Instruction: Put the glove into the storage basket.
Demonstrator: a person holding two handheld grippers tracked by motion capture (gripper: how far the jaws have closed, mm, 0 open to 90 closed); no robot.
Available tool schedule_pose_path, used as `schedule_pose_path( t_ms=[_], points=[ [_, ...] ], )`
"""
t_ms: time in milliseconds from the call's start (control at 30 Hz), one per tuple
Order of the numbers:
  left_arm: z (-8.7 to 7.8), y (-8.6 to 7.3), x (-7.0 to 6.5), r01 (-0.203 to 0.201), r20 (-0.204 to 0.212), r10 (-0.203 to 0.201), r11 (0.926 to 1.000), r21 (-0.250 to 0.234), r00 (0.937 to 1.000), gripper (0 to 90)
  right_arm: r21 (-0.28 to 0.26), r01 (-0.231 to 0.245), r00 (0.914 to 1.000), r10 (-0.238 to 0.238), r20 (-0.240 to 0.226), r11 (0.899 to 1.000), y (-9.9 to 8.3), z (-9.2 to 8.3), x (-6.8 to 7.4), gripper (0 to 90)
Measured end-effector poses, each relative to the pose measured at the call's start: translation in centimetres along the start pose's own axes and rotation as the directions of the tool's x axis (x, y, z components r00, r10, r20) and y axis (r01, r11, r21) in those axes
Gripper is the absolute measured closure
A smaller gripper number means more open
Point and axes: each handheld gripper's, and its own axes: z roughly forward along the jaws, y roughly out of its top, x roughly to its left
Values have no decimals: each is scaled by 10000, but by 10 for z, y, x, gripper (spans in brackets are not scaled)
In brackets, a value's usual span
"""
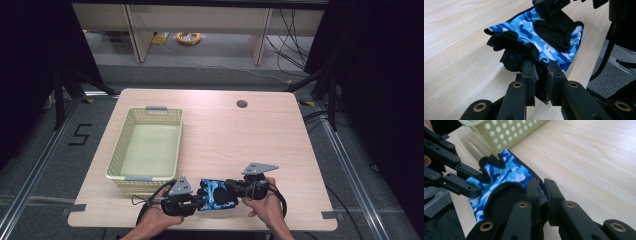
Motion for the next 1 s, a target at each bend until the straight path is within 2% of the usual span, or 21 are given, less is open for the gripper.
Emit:
schedule_pose_path(
  t_ms=[33, 100, 133, 200, 233, 267, 300, 367, 400, 433, 467, 500, 567, 600, 633, 667, 700, 800, 933, 967, 1000],
  points=[
    [0, 0, 0, 0, 0, 0, 10000, 0, 10000, 788, 0, 0, 10000, 0, 0, 10000, 0, 0, 0, 835],
    [-11, 7, 2, -193, -1, 193, 9998, -81, 9998, 787, -107, -99, 9994, 96, -326, 9999, 6, -3, 2, 835],
    [-13, 10, 1, -166, -12, 166, 9997, -194, 9999, 787, -247, -122, 9994, 114, -336, 9996, 7, -3, 3, 835],
    [-19, 17, 0, -380, -16, 380, 9992, -144, 9993, 787, -189, -247, 9993, 241, -284, 9995, 12, -7, 6, 835],
    [-19, 17, 0, -380, -16, 380, 9992, -144, 9993, 787, -189, -247, 9993, 241, -284, 9995, 12, -7, 6, 835],
    [-24, 25, 0, -327, -58, 326, 9994, -118, 9995, 787, -445, -166, 9994, 153, -302, 9989, 17, -7, 8, 835],
    [-27, 29, 1, -278, -39, 278, 9995, -128, 9996, 786, -442, -25, 9994, 9, -359, 9990, 20, -7, 6, 835],
    [-30, 33, 3, -331, -56, 330, 9994, -140, 9994, 786, -501, -183, 9992, 164, -377, 9986, 23, -8, 8, 835],
    [-32, 36, 4, -376, -71, 375, 9992, -164, 9993, 786, -580, 1, 9998, -14, -220, 9983, 27, -10, 6, 835],
    [-34, 39, 5, -474, -85, 472, 9987, -195, 9988, 786, -684, -120, 9987, 85, -500, 9976, 30, -11, 7, 835],
    [-36, 42, 6, -457, -99, 455, 9988, -196, 9989, 785, -793, 166, 9990, -198, -405, 9967, 38, -12, 5, 835],
    [-39, 46, 8, -546, -162, 542, 9982, -256, 9984, 786, -689, 11, 9992, -38, -394, 9976, 42, -14, 6, 835],
    [-42, 50, 9, -551, -264, 543, 9980, -295, 9982, 785, -826, 303, 9987, -336, -388, 9961, 49, -14, 5, 835],
    [-44, 51, 12, -681, -243, 673, 9972, -321, 9974, 785, -872, 22, 9990, -60, -433, 9962, 52, -14, 7, 835],
    [-44, 51, 12, -681, -243, 673, 9972, -321, 9974, 785, -872, 22, 9990, -60, -433, 9962, 52, -14, 7, 835],
    [-47, 54, 15, -498, -348, 483, 9978, -435, 9982, 785, -1026, 466, 9978, -512, -427, 9936, 60, -13, 5, 836],
    [-47, 54, 15, -498, -348, 483, 9978, -435, 9982, 785, -993, 333, 9986, -371, -366, 9945, 63, -14, 6, 835],
    [-53, 59, 24, -361, -274, 349, 9984, -440, 9990, 785, -968, 532, 9981, -559, -252, 9939, 73, -12, 9, 835],
    [-59, 63, 30, -254, -394, 233, 9982, -544, 9990, 785, -936, 440, 9983, -473, -333, 9946, 83, -11, 11, 835],
    [-62, 65, 33, -238, -361, 218, 9982, -551, 9991, 785, -931, 581, 9980, -603, -213, 9940, 87, -10, 11, 835],
    [-68, 67, 37, -206, -459, 180, 9983, -550, 9988, 785, -913, 726, 9967, -756, -306, 9932, 95, -6, 12, 835]
  ],
)
